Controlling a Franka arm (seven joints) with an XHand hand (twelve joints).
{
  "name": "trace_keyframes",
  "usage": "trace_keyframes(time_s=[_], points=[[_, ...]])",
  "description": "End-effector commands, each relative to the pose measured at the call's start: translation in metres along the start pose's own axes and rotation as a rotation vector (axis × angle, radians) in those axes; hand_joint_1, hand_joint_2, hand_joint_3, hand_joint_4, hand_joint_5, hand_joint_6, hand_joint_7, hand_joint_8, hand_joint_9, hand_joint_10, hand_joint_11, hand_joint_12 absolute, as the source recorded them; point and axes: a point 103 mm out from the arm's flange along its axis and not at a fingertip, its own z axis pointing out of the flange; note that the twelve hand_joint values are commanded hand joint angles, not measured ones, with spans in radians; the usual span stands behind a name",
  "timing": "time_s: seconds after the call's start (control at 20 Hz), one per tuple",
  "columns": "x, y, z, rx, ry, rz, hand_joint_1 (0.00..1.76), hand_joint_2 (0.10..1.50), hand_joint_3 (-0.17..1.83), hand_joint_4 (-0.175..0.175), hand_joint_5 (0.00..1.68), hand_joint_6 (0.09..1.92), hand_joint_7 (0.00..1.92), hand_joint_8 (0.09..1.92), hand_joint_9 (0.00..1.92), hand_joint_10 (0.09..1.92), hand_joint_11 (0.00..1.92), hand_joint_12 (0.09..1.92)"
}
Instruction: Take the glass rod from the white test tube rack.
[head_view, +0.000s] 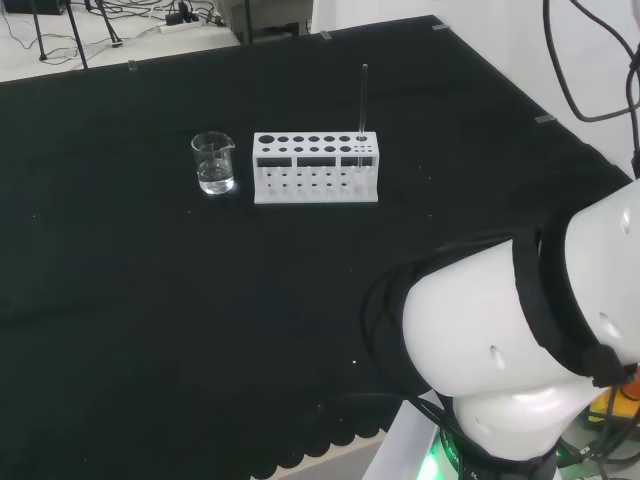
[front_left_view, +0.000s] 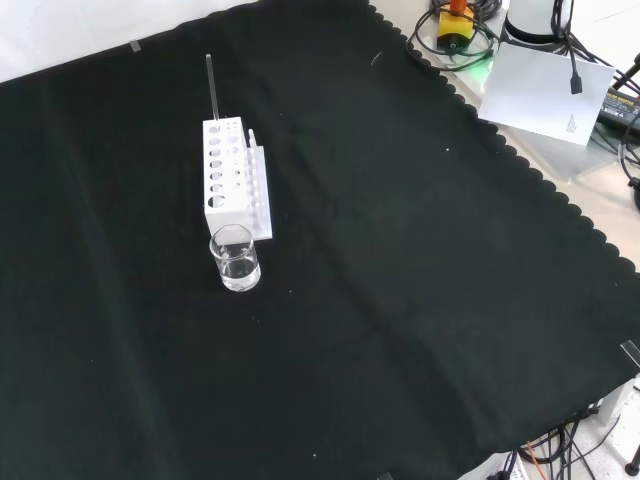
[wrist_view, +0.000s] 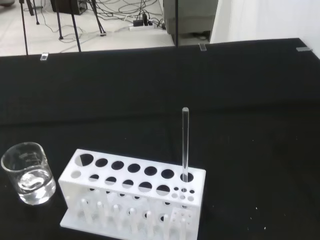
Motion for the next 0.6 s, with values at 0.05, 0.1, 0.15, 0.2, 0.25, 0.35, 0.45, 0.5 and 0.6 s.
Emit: trace_keyframes(time_s=[0.05,0.1,0.15,0.2,0.25,0.35,0.45,0.5,0.6], points=[[-0.003,0.026,0.016,0.013,-0.008,-0.02,0.61,0.86,0.57,-0.107,0.07,0.09,0.03,0.78,0.16,0.83,0.0,1.36],[-0.002,0.031,0.018,0.014,-0.005,-0.022,0.61,0.86,0.57,-0.107,0.07,0.09,0.03,0.78,0.16,0.83,0.0,1.36],[-0.002,0.037,0.019,0.017,0.003,-0.024,0.6,0.86,0.57,-0.107,0.07,0.09,0.03,0.79,0.17,0.84,0.0,1.36],[-0.002,0.043,0.021,0.022,0.002,-0.027,0.6,0.86,0.57,-0.107,0.07,0.09,0.03,0.79,0.18,0.84,0.0,1.36],[-0.002,0.048,0.023,0.029,0.0,-0.029,0.6,0.86,0.57,-0.107,0.07,0.09,0.04,0.79,0.19,0.84,0.0,1.37],[-0.002,0.056,0.025,0.027,0.003,-0.035,0.6,0.86,0.57,-0.107,0.07,0.09,0.05,0.8,0.2,0.85,0.0,1.37],[-0.003,0.064,0.029,0.021,0.016,-0.029,0.6,0.86,0.57,-0.107,0.08,0.09,0.06,0.81,0.22,0.85,0.0,1.37],[-0.003,0.069,0.032,0.02,0.02,-0.033,0.6,0.86,0.57,-0.107,0.08,0.09,0.06,0.81,0.22,0.85,0.0,1.37],[-0.002,0.077,0.038,0.022,0.015,-0.049,0.6,0.86,0.57,-0.107,0.09,0.09,0.07,0.82,0.24,0.85,0.0,1.37]])
